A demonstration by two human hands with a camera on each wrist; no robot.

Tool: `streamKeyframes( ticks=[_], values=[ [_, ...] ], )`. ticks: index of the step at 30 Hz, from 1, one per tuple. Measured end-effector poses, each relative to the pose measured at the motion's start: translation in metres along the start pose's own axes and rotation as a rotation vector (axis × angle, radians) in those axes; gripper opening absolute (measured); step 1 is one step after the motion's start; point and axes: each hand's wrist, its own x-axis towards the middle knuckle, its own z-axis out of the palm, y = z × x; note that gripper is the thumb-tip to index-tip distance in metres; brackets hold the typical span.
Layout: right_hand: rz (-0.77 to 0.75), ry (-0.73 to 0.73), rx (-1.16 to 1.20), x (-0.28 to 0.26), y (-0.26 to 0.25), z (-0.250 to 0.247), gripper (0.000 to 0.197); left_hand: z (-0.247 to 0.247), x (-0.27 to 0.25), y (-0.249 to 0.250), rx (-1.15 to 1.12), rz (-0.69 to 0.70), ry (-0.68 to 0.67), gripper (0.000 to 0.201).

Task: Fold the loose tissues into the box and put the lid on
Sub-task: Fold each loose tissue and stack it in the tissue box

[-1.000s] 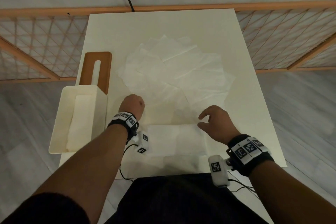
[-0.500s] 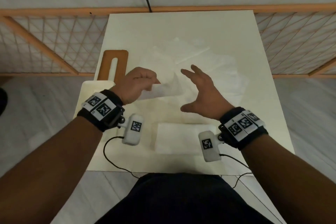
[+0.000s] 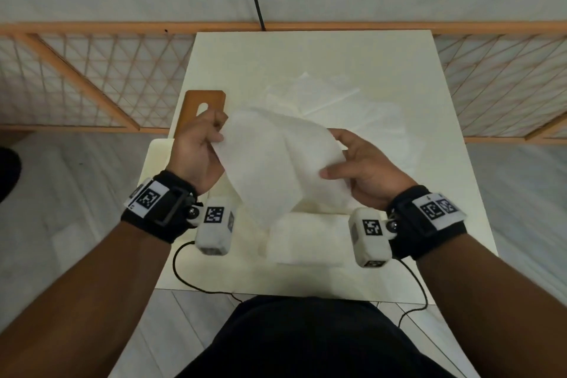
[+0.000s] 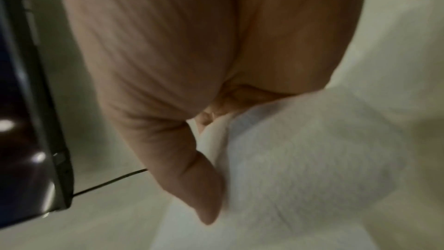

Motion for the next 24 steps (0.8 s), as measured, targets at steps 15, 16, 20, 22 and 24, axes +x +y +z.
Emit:
streamKeyframes(
  ticks=[15, 16, 20, 22, 24],
  values=[
    [-0.137, -0.002, 0.211, -0.020, -0.039, -0.017, 0.054, 0.023, -0.003, -0.015, 0.182, -0.113, 0.054, 0.033],
    [-0.092, -0.010, 0.175, -0.020, -0.031, -0.014, 0.058, 0.022, -0.003, -0.020, 0.165, -0.119, 0.090, 0.031],
    [-0.159, 0.146, 0.084, -0.013, -0.019, -0.003, 0.036, 0.022, -0.006, -0.033, 0.084, -0.153, 0.145, 0.035],
    [-0.168, 0.158, 0.038, -0.014, -0.020, -0.003, 0.032, 0.019, -0.006, -0.036, 0.053, -0.161, 0.164, 0.042],
    [-0.119, 0.119, -0.049, -0.018, -0.019, -0.006, 0.033, 0.018, -0.007, -0.037, 0.024, -0.158, 0.179, 0.041]
  ],
)
